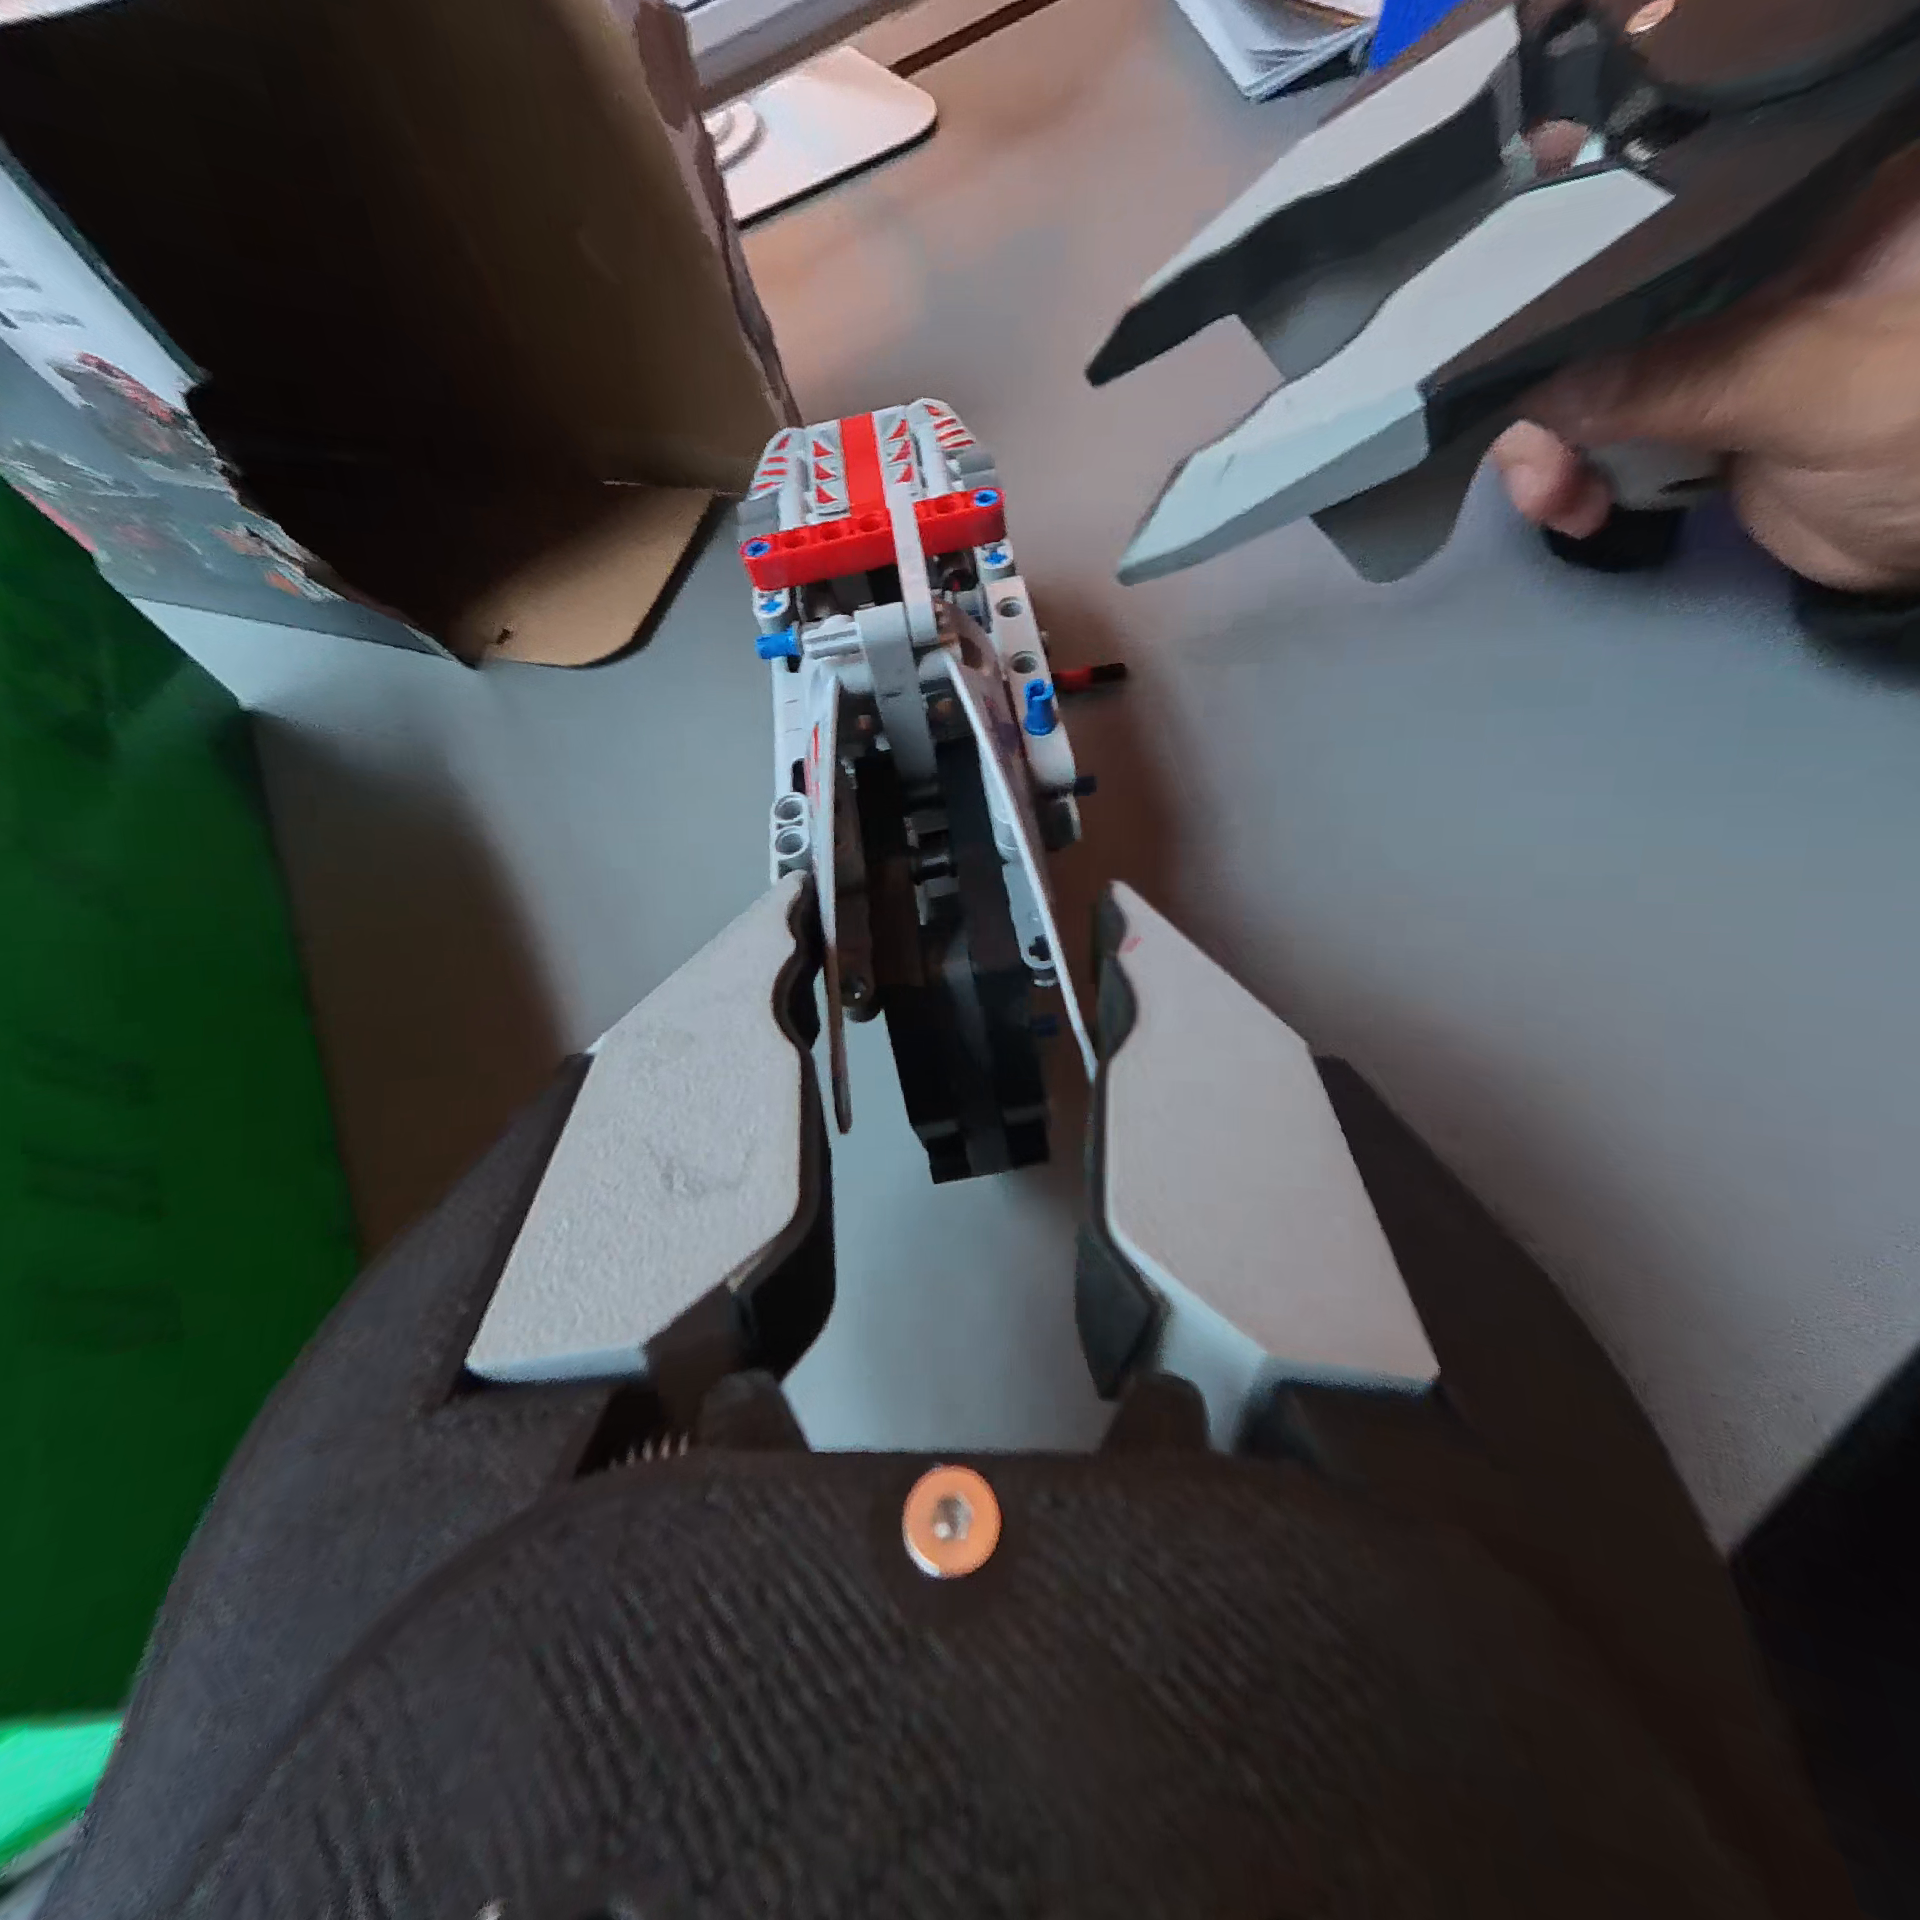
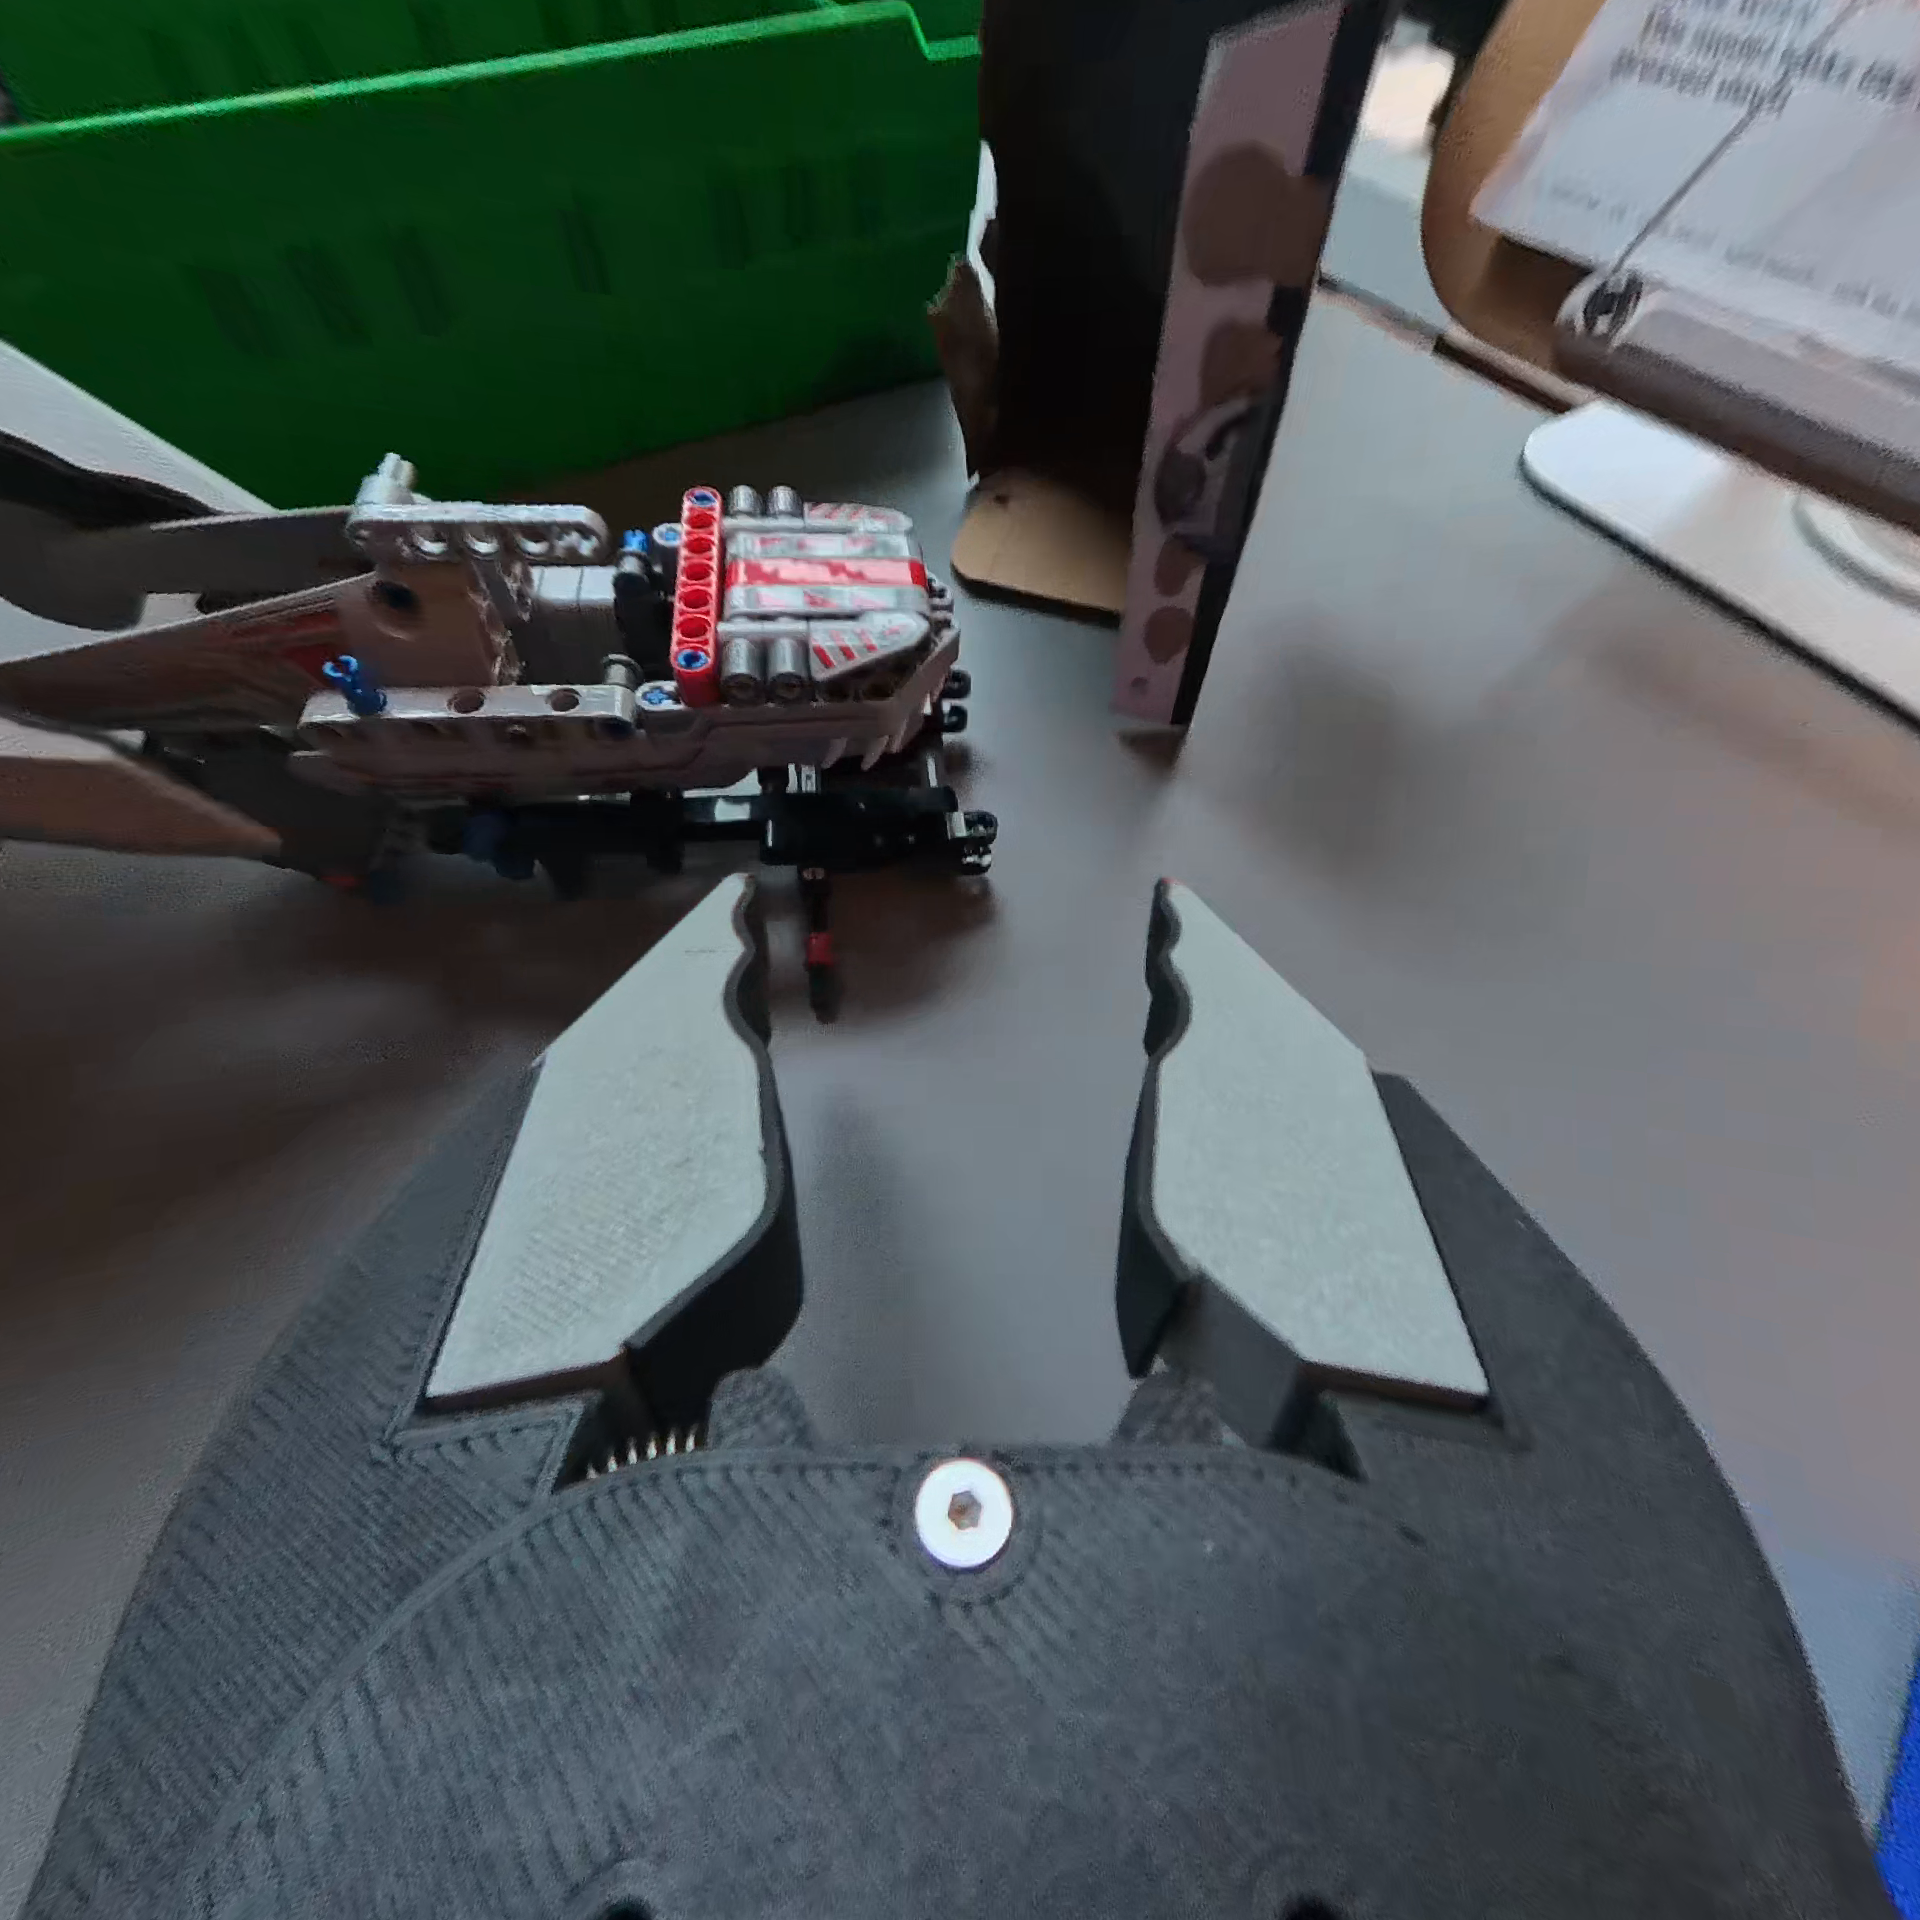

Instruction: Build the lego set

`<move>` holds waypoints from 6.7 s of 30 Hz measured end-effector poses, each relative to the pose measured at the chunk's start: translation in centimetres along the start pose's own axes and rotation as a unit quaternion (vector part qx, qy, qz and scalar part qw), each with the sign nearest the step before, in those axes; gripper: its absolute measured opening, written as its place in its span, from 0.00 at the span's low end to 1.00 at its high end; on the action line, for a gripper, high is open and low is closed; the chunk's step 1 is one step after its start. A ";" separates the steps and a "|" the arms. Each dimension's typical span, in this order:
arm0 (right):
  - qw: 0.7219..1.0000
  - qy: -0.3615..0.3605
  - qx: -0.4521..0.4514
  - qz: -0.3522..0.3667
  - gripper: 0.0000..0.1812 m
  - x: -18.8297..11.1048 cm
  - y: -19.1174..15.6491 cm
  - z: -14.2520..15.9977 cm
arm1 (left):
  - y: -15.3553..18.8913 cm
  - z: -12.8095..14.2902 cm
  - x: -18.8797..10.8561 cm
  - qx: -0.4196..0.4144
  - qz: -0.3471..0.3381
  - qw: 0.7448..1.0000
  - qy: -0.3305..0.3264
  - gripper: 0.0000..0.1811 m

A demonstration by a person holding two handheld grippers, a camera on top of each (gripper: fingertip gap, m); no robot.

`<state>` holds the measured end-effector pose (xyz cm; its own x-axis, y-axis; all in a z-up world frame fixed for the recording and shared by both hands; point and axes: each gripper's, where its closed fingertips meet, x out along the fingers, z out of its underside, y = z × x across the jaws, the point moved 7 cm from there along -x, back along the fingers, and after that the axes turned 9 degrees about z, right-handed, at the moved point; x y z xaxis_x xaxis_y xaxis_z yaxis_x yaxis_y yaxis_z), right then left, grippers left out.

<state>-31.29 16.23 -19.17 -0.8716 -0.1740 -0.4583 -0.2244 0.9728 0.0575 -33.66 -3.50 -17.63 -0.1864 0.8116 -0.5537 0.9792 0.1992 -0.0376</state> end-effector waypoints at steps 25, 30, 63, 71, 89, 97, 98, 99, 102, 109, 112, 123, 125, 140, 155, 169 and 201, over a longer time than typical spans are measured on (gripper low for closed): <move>0.997 0.019 0.015 -0.079 0.31 -1.4 -1.4 0.3 | -0.6 -0.9 -3.1 -0.086 0.065 0.994 -0.029 0.31; 0.998 0.027 -0.004 -0.062 0.30 -1.4 -1.3 0.1 | -0.7 -3.6 -2.1 -0.020 0.031 0.997 -0.070 0.42; 0.932 0.065 0.138 -0.329 0.08 -3.0 -2.1 -0.9 | -1.4 -1.2 0.4 -0.159 0.345 0.913 0.146 0.36; 0.962 0.005 0.072 -0.262 0.05 -1.8 -2.5 0.2 | -1.6 -0.1 1.1 -0.159 0.330 0.923 0.112 0.36; 0.975 0.080 0.052 -0.203 0.25 -3.0 -1.2 -1.0 | -1.0 0.5 0.6 -0.064 0.264 0.960 0.067 0.36; 0.957 0.055 -0.001 -0.284 0.16 -3.3 -3.8 -0.6 | -0.4 0.9 -0.1 0.028 0.259 0.965 0.041 0.36; 0.956 0.053 -0.007 -0.290 0.16 -3.4 -4.1 -0.6 | -0.5 1.0 -0.3 0.035 0.258 0.965 0.036 0.36; 0.955 0.052 -0.013 -0.293 0.17 -3.4 -4.3 -0.5 | -0.6 1.1 -0.4 0.038 0.259 0.964 0.032 0.36; 0.956 0.054 -0.031 -0.286 0.17 -3.4 -4.7 -0.5 | -0.9 1.3 -0.6 0.012 0.273 0.961 0.035 0.36; 0.979 0.062 -0.049 -0.189 0.12 -2.9 -3.7 -0.4 | -1.0 0.8 0.1 0.001 0.216 0.976 0.035 0.36; 0.993 0.036 -0.043 -0.105 0.13 -2.4 -1.7 0.1 | -1.6 0.0 1.3 -0.076 0.097 0.992 0.035 0.37; 0.993 0.089 -0.061 -0.040 0.26 -3.2 -1.4 -0.6 | 0.9 -3.2 -1.6 -0.107 0.168 0.978 0.065 0.46; 0.993 0.091 -0.067 -0.035 0.28 -3.2 -1.6 -0.6 | 0.8 -2.8 -1.7 -0.095 0.167 0.981 0.039 0.46; 0.997 0.059 -0.058 -0.013 0.26 -3.0 -1.3 0.0 | 2.6 -0.3 -0.8 -0.086 0.284 0.953 -0.067 0.40; 0.965 -0.164 -0.023 0.206 0.39 -24.0 0.9 4.1 | -8.6 1.5 -10.4 -0.108 -0.079 0.986 -0.098 0.44; 0.923 -0.254 -0.006 0.290 0.08 -17.2 6.1 5.1 | -9.4 3.9 -7.5 -0.132 -0.046 0.984 -0.111 0.35; 0.981 0.097 -0.044 -0.160 0.42 -3.0 -3.0 -1.8 | 4.3 -0.7 0.0 -0.015 0.162 0.981 -0.104 0.46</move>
<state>-28.79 13.59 -16.37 -0.8148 -0.5031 -0.2879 -0.5300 0.8478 0.0184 -29.54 -2.21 -17.19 0.1577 0.7063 -0.6901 0.9809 -0.0318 0.1917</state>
